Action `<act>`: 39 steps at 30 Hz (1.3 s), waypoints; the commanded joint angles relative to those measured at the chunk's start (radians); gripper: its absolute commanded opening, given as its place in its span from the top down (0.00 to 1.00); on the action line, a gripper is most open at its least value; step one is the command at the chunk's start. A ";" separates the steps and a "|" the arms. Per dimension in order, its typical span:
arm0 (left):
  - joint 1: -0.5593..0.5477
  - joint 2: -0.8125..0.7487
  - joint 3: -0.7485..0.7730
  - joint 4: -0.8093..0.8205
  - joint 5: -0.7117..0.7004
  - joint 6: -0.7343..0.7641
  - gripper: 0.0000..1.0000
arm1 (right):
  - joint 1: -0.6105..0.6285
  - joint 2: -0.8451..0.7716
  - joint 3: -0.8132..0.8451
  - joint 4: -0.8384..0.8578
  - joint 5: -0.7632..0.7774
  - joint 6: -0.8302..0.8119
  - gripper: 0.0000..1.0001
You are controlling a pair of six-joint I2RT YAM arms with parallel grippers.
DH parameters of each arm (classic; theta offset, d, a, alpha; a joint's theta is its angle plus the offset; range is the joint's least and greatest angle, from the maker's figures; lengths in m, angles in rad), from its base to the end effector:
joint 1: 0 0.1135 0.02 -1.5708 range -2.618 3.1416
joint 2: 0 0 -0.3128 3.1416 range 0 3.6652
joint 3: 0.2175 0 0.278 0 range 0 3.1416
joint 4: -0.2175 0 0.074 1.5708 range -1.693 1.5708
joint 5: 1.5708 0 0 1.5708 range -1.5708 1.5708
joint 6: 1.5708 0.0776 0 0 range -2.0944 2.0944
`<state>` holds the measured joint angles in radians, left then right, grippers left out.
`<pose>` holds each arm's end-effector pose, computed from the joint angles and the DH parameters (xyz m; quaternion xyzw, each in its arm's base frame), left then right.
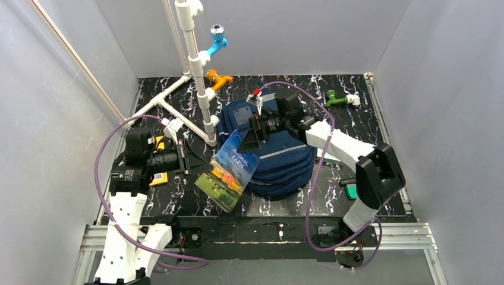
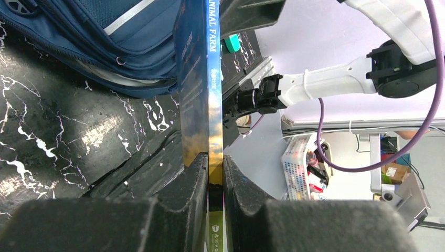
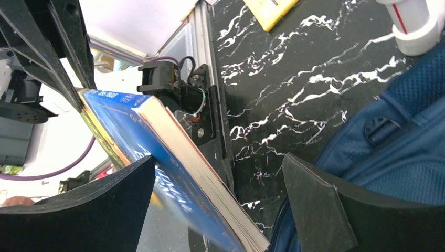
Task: Pack the student bag
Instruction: Pick up the book at the corner of the board.
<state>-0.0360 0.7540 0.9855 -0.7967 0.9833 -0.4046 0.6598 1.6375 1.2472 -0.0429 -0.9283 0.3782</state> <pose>0.1388 -0.0696 0.3856 0.0821 0.8011 -0.4965 0.3241 0.2970 0.3090 0.3272 -0.3445 0.7121 0.5664 0.2311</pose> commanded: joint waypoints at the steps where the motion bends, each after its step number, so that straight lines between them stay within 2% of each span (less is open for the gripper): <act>1: -0.013 -0.001 0.022 0.045 0.082 -0.011 1.00 | 0.004 0.056 0.069 0.188 -0.127 0.045 0.01; 5: -0.019 0.005 0.019 0.054 0.094 -0.010 1.00 | 0.018 0.080 0.058 0.334 -0.224 0.148 0.02; 11: -0.032 0.011 0.005 0.060 0.096 -0.004 1.00 | 0.052 0.079 -0.065 0.755 -0.316 0.466 0.02; 16: -0.039 0.016 -0.007 0.060 0.086 0.003 1.00 | 0.056 0.047 -0.132 0.812 -0.323 0.519 0.09; 18: -0.039 0.020 -0.010 0.060 0.082 0.002 1.00 | 0.057 0.026 -0.155 0.813 -0.325 0.524 0.16; 23: -0.041 0.029 -0.020 0.060 0.067 0.000 1.00 | 0.059 -0.036 -0.201 0.805 -0.300 0.526 0.42; 30: -0.041 0.068 -0.027 0.039 0.021 -0.017 1.00 | 0.081 -0.075 -0.233 0.754 -0.263 0.526 0.99; 31: -0.041 0.073 -0.027 0.034 0.013 -0.017 0.97 | 0.081 -0.076 -0.233 0.730 -0.252 0.519 0.99; 34: -0.041 0.077 -0.025 0.029 -0.019 -0.026 0.67 | 0.081 -0.087 -0.228 0.588 -0.209 0.441 0.99; 39: -0.041 0.042 -0.013 0.025 -0.087 -0.030 0.28 | 0.074 -0.119 -0.168 0.155 -0.065 0.171 0.99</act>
<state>-0.0776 0.8314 0.9623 -0.7639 0.9520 -0.4271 0.7341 1.5852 1.0180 0.4454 -1.1152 0.7631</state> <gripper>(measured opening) 0.601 0.168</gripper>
